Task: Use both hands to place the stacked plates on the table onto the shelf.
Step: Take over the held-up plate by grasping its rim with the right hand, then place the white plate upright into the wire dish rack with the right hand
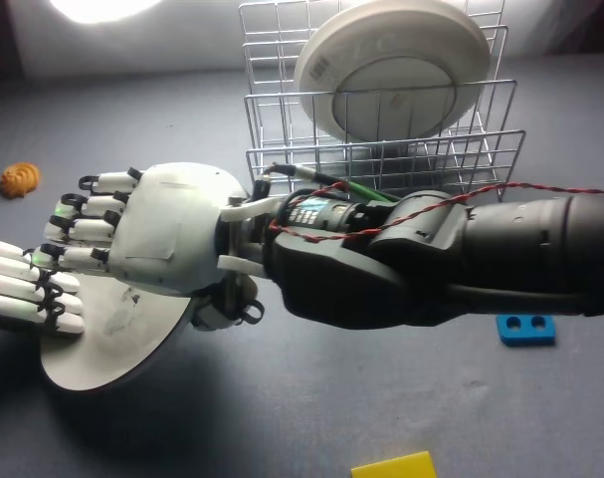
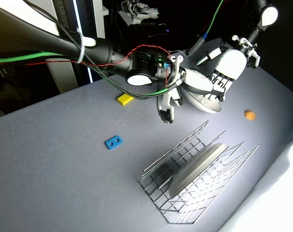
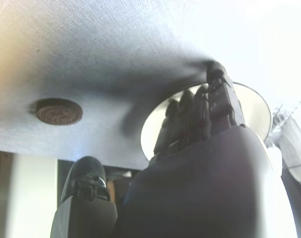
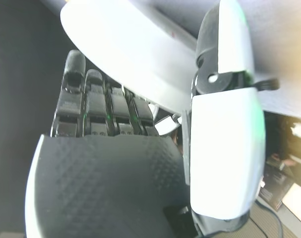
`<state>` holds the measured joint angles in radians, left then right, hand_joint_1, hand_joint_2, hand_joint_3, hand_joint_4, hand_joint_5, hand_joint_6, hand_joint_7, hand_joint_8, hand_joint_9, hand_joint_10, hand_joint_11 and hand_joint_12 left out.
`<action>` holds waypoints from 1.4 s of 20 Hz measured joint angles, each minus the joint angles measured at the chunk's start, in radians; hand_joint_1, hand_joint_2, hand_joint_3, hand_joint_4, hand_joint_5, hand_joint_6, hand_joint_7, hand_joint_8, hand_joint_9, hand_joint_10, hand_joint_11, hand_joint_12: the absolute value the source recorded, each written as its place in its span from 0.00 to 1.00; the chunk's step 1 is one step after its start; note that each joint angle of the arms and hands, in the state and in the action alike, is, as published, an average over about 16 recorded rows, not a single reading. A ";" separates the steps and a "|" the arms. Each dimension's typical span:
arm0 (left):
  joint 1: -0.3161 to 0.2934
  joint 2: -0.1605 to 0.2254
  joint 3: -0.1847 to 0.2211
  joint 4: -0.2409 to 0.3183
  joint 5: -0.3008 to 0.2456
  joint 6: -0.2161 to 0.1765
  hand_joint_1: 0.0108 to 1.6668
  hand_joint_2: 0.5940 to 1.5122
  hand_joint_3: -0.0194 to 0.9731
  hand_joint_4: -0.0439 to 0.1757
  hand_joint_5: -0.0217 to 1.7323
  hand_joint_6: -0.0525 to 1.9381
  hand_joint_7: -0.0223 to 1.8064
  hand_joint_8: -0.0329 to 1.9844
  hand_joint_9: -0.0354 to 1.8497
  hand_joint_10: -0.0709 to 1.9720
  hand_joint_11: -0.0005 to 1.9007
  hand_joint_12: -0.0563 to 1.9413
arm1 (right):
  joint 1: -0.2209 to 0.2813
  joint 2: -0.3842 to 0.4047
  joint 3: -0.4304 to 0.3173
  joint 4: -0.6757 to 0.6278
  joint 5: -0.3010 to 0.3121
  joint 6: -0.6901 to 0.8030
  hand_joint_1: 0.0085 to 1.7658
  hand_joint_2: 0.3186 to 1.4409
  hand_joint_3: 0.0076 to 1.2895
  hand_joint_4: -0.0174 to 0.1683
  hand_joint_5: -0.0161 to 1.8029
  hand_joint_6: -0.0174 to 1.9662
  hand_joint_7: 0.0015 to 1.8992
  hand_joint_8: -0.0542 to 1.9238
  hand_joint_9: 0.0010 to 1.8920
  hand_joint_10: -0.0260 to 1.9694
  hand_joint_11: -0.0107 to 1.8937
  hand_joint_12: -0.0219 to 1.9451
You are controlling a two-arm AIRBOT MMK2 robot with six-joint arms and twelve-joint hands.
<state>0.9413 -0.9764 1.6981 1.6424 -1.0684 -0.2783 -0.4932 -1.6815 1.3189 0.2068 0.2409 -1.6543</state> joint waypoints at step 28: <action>-0.182 0.051 -0.003 0.021 -0.022 -0.034 0.00 0.59 0.04 0.19 0.02 0.03 0.02 0.02 0.02 0.01 0.01 0.03 | 0.010 0.024 -0.044 -0.001 0.041 0.001 0.71 0.60 0.01 0.06 0.46 0.48 0.49 0.49 0.52 0.52 0.47 0.56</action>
<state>0.7594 -0.9258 1.6953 1.6634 -1.0902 -0.3125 -0.4832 -1.6570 1.2753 0.2060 0.2820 -1.6531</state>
